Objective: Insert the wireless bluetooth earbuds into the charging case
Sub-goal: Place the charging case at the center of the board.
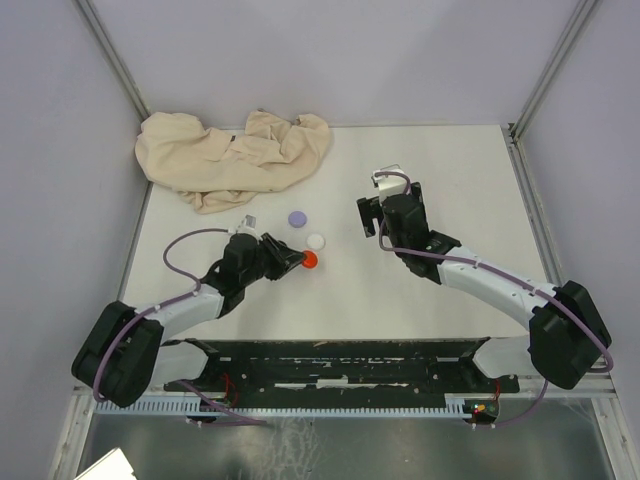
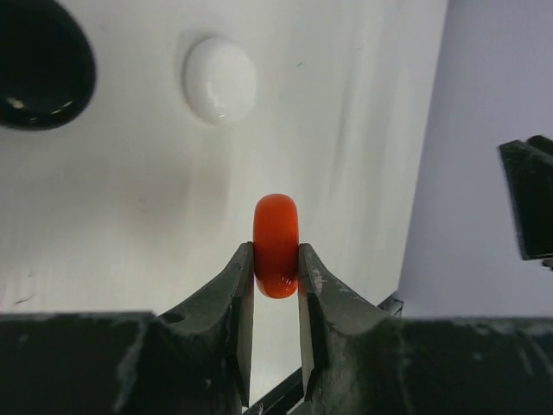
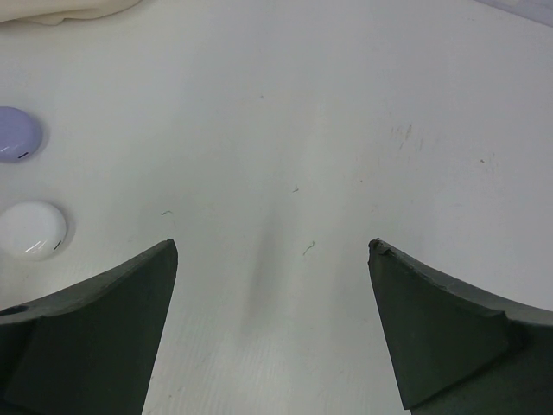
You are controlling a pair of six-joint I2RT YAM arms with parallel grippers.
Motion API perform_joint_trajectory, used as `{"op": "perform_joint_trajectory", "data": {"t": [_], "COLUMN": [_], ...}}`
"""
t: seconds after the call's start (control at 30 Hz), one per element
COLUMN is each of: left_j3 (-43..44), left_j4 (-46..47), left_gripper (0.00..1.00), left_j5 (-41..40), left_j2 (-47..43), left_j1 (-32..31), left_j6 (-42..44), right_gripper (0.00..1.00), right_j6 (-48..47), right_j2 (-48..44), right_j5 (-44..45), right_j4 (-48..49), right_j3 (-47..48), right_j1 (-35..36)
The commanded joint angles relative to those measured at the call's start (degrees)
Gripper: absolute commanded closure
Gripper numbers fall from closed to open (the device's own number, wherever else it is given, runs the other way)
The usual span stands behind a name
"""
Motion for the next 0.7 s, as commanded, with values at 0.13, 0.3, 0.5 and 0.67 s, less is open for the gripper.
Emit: {"op": "perform_joint_trajectory", "data": {"t": [0.13, 0.3, 0.5, 0.67], "left_j3": [-4.7, -5.0, -5.1, -4.9], "left_j4": [2.2, 5.1, 6.0, 5.0], "left_gripper": [0.97, 0.97, 0.97, 0.97], "left_j5": [-3.4, -3.5, -4.0, -4.4], "left_j2": [3.5, 6.7, 9.3, 10.1], "left_j1": [0.0, -0.1, -0.1, 0.0], "left_j6": [7.4, 7.8, 7.5, 7.5], "right_gripper": [0.01, 0.01, 0.01, 0.01], "right_j6": [0.9, 0.9, 0.9, 0.9], "right_j2": [-2.2, -2.2, -1.8, -1.4], "right_j5": [-1.2, -1.8, -2.5, -3.0], "right_j4": [1.2, 1.4, 1.6, 1.5], "right_j3": [1.2, 1.0, 0.9, 1.1], "right_j1": [-0.5, -0.9, -1.3, -1.5]}}
